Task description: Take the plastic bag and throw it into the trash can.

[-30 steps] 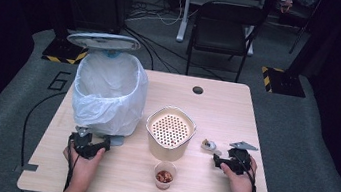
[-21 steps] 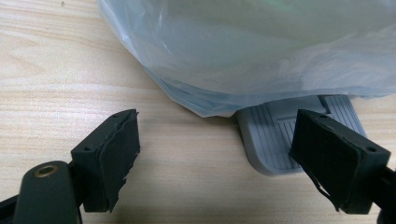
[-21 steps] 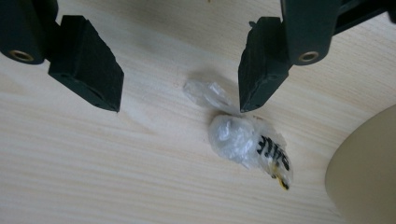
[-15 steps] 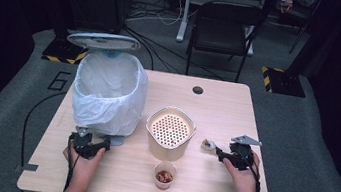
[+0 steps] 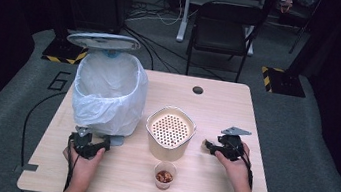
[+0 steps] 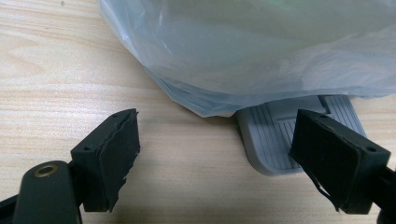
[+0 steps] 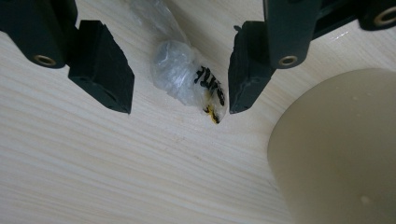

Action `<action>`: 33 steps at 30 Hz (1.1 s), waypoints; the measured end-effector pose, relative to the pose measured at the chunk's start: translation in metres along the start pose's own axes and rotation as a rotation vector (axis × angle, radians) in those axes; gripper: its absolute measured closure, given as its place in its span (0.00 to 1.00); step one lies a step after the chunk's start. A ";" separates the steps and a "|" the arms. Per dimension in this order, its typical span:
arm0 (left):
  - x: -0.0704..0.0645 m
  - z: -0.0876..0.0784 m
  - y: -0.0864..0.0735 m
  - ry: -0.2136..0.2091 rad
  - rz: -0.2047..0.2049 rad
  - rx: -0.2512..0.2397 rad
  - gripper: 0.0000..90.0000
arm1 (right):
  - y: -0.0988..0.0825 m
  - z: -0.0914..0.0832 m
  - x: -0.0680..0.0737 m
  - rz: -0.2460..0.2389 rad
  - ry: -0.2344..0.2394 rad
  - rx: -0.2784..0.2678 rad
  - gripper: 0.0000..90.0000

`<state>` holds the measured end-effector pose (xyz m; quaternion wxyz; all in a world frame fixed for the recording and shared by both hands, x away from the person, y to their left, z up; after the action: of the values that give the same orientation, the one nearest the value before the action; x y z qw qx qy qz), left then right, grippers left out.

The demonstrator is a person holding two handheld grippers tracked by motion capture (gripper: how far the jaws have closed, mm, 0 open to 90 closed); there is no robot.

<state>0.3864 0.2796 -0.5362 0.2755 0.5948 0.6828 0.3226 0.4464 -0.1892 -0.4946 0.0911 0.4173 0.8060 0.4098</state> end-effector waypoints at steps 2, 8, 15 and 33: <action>0.000 0.000 0.000 0.001 0.000 0.000 0.17 | -0.003 0.004 -0.002 -0.003 -0.006 0.010 0.47; 0.000 0.000 0.000 0.001 0.001 0.000 0.17 | -0.010 0.012 -0.005 -0.003 0.014 0.031 0.55; 0.000 0.000 0.000 0.004 0.002 -0.005 0.17 | -0.012 0.017 -0.003 -0.008 0.020 0.043 0.68; 0.000 0.000 0.000 0.001 0.000 0.000 0.17 | -0.009 0.012 0.002 -0.012 0.033 0.040 0.72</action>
<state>0.3864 0.2797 -0.5361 0.2750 0.5948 0.6829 0.3228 0.4454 -0.1836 -0.5080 0.0717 0.4071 0.8181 0.3998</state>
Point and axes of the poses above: each handheld gripper's, and its own axes: z roughly forward along the jaws, y roughly out of its top, x roughly to its left, the point moved 1 cm from there along z, roughly forward along the jaws, and after that the axes turned 12 degrees about y, right-handed, at the moved point
